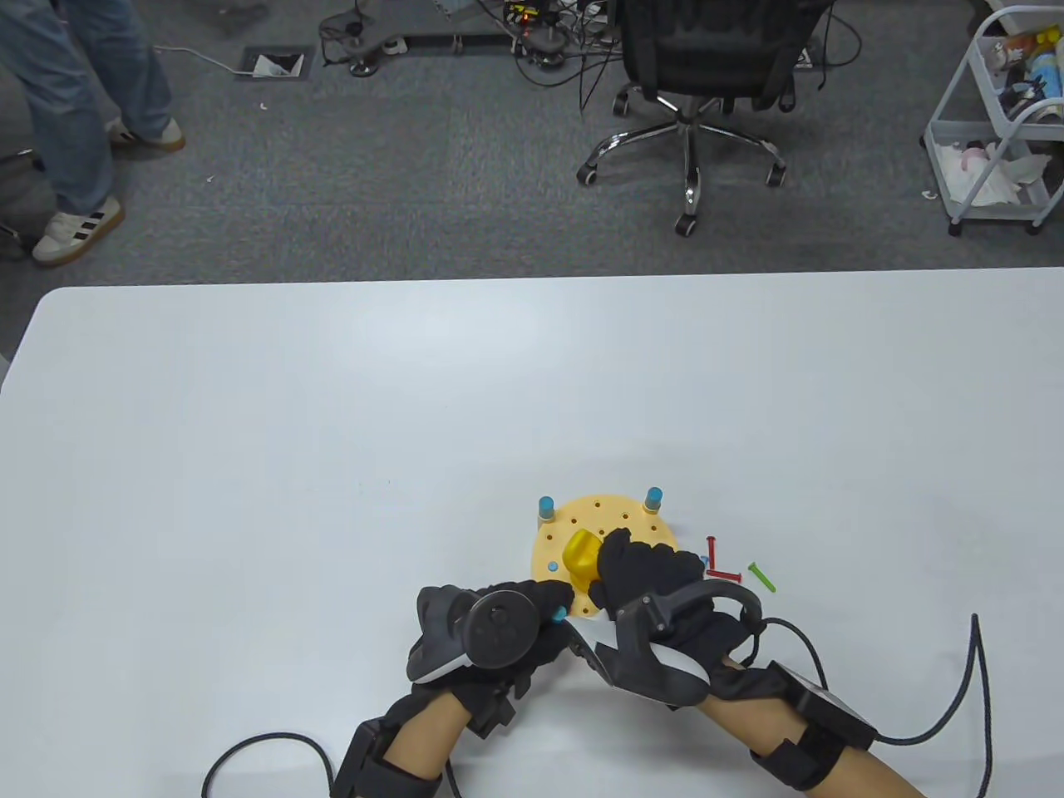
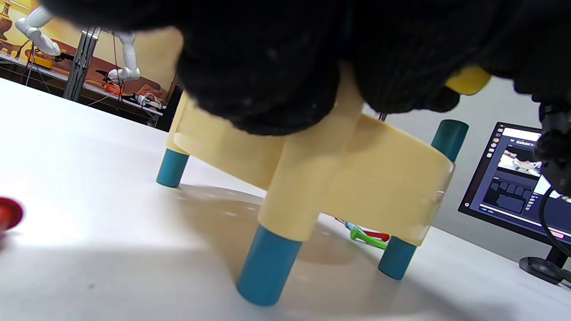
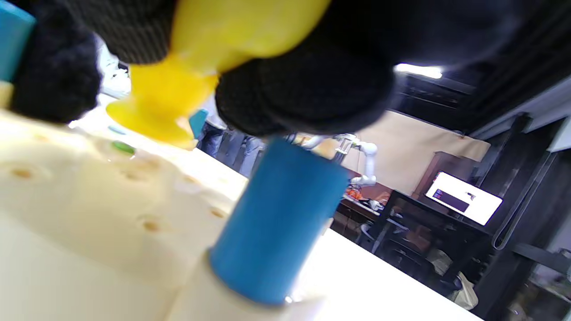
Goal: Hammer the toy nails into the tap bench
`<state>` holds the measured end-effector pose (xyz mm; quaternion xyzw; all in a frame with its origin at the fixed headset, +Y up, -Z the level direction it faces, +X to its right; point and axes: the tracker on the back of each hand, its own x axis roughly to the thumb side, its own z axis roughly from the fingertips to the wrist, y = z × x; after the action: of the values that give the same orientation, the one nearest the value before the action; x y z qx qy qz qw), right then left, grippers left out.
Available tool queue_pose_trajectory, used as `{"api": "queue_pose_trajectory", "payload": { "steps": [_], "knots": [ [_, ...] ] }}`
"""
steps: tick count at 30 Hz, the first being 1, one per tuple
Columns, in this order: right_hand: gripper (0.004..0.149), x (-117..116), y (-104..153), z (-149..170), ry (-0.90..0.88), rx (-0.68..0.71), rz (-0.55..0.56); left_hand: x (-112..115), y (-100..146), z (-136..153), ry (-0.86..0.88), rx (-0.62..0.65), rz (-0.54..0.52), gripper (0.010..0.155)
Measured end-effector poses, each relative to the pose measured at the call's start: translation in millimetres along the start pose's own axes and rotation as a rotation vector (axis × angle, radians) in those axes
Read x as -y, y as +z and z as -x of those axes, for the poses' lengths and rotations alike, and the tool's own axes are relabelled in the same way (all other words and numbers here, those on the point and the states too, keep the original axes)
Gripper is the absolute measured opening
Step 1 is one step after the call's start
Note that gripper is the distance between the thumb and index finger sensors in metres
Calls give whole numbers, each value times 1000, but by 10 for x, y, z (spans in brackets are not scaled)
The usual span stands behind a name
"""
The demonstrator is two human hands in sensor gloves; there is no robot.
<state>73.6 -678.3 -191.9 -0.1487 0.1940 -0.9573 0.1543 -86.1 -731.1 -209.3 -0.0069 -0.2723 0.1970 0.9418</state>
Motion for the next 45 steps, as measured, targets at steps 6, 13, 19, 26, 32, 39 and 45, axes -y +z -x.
{"api": "queue_pose_trajectory", "payload": {
  "steps": [6,13,19,26,32,39,45],
  "knots": [
    [67,-3,184,565,-211,-132,166,-445,174,312,120,-112,-6,56],
    [67,-476,450,1187,-252,-292,80,-219,126,700,-313,-408,251,55],
    [67,-755,588,1507,-305,-368,2,-76,37,629,-423,-316,181,47],
    [67,-737,605,1549,-356,-387,6,80,30,619,-520,-281,270,45],
    [67,-758,608,1546,-368,-392,-4,128,42,612,-555,-264,236,45],
    [67,-826,603,1603,-396,-410,-28,132,38,643,-576,-172,245,44],
    [67,-835,598,1601,-404,-406,-39,158,42,715,-555,-157,314,47]
  ]
}}
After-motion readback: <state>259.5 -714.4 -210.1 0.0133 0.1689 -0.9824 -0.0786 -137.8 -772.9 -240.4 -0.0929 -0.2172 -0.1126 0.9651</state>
